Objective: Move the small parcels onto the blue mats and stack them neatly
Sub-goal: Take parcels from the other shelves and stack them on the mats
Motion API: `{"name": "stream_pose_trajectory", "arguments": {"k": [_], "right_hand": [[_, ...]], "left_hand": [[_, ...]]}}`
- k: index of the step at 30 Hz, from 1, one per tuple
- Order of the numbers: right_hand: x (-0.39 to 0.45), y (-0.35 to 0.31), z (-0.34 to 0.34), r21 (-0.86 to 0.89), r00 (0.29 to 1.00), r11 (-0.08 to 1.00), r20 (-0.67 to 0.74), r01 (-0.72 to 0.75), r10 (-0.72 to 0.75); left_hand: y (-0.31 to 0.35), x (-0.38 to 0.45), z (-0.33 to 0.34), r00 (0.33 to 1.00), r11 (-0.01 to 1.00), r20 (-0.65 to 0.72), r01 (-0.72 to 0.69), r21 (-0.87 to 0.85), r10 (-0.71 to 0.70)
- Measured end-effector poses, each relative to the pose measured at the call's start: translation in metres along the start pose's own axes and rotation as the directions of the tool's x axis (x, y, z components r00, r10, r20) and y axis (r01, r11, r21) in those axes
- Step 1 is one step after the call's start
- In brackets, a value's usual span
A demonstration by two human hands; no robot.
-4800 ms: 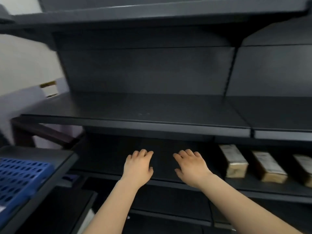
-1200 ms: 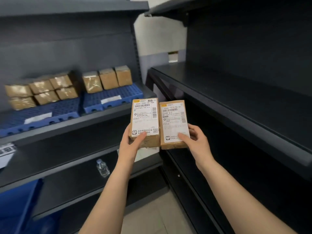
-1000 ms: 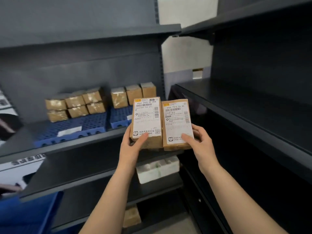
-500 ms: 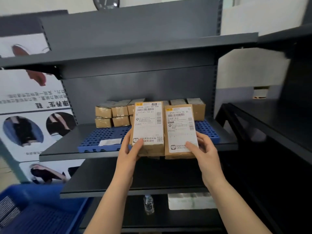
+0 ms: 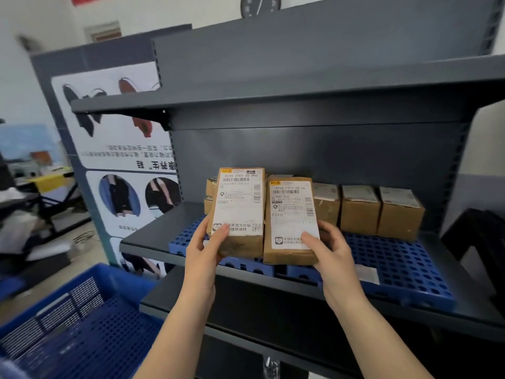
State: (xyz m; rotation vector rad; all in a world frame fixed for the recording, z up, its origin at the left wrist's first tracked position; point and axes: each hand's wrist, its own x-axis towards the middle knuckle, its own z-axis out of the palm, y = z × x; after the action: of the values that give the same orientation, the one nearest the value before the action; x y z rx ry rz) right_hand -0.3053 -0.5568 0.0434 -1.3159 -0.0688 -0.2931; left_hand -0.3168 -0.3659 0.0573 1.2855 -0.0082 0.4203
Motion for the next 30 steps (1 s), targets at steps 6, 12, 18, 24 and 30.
{"name": "stream_pose_trajectory", "arguments": {"k": [6, 12, 18, 24, 30], "right_hand": [[0.034, 0.012, 0.047, 0.041, 0.999, 0.999, 0.013, -0.032, 0.031], [0.069, 0.019, 0.096, 0.029, 1.0, 1.0, -0.013, -0.009, 0.009], [0.112, 0.027, 0.16, 0.12, 0.994, 0.993, -0.103, -0.019, 0.032], [0.154, 0.029, 0.208, 0.174, 0.983, 0.984, -0.174, -0.023, 0.054], [0.197, 0.036, 0.234, 0.065, 0.972, 0.998, -0.231, -0.025, 0.039]], "left_hand": [[0.008, 0.038, -0.024, 0.992, 0.99, -0.023, -0.125, 0.069, 0.127], [0.017, 0.089, -0.053, 0.988, 0.987, 0.036, -0.154, 0.043, 0.153], [0.025, 0.161, -0.093, 0.988, 0.99, 0.057, -0.14, -0.013, 0.141], [0.026, 0.229, -0.131, 0.989, 0.992, 0.087, -0.115, -0.044, 0.119], [0.014, 0.274, -0.144, 0.989, 0.991, 0.107, -0.093, -0.095, 0.103]]}}
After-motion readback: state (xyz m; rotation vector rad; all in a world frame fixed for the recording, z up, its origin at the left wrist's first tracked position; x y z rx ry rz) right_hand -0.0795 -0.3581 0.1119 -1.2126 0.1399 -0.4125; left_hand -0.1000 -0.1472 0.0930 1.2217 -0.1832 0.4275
